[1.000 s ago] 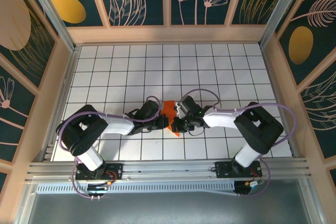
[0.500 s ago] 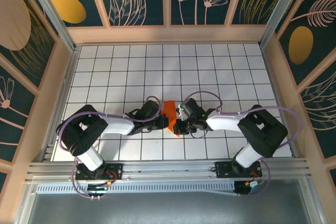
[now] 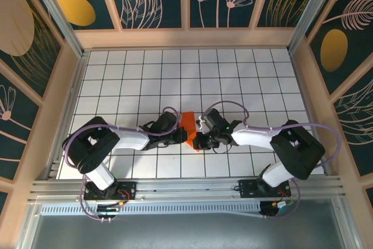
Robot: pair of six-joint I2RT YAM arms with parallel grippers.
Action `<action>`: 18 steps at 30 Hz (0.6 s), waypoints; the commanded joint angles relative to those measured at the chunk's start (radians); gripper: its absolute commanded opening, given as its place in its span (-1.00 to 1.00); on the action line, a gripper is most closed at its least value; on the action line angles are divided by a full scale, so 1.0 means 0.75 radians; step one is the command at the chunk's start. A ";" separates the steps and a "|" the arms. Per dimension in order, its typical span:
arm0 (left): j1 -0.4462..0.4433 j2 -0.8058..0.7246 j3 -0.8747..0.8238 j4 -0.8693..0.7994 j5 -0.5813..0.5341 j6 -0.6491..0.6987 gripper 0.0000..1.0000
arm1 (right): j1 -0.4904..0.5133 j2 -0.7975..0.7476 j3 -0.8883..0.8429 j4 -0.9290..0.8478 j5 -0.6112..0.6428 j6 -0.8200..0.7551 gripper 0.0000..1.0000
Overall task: Fold a paper plane with a square sheet of paper (fold left side to right side)
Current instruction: Third fold the triangle at the center of the table.
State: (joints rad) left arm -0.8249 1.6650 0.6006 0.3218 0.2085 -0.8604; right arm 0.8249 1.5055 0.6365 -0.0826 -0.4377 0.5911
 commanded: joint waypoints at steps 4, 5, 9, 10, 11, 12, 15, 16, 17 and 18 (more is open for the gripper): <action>0.000 0.022 -0.014 -0.136 -0.059 0.022 -1.00 | 0.014 0.043 0.000 0.040 -0.014 0.030 -1.00; 0.000 0.022 -0.015 -0.137 -0.059 0.022 -1.00 | 0.012 0.050 -0.002 0.036 -0.010 0.029 -1.00; 0.001 0.020 -0.015 -0.139 -0.059 0.022 -1.00 | 0.013 0.062 -0.018 0.015 0.001 0.024 -1.00; 0.000 0.021 -0.014 -0.140 -0.058 0.024 -1.00 | 0.013 0.062 -0.024 0.013 0.004 0.024 -1.00; 0.000 0.023 -0.013 -0.143 -0.061 0.025 -1.00 | 0.013 0.062 -0.030 0.003 0.007 0.021 -1.00; 0.000 0.024 -0.013 -0.143 -0.060 0.026 -1.00 | 0.012 0.060 -0.035 -0.005 0.006 0.020 -1.00; 0.000 0.025 -0.011 -0.148 -0.064 0.026 -1.00 | 0.013 0.053 -0.049 -0.032 0.011 0.010 -1.00; 0.000 0.025 -0.011 -0.150 -0.063 0.026 -1.00 | 0.013 0.050 -0.052 -0.042 0.013 0.008 -1.00; 0.000 0.026 -0.011 -0.151 -0.067 0.026 -1.00 | 0.013 0.048 -0.055 -0.053 0.013 0.002 -1.00; 0.000 0.025 -0.011 -0.151 -0.069 0.026 -1.00 | 0.013 0.044 -0.060 -0.062 0.013 -0.001 -1.00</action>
State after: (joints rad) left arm -0.8253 1.6650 0.6010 0.3206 0.2077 -0.8600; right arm 0.8268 1.5402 0.6186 -0.0719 -0.4389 0.6018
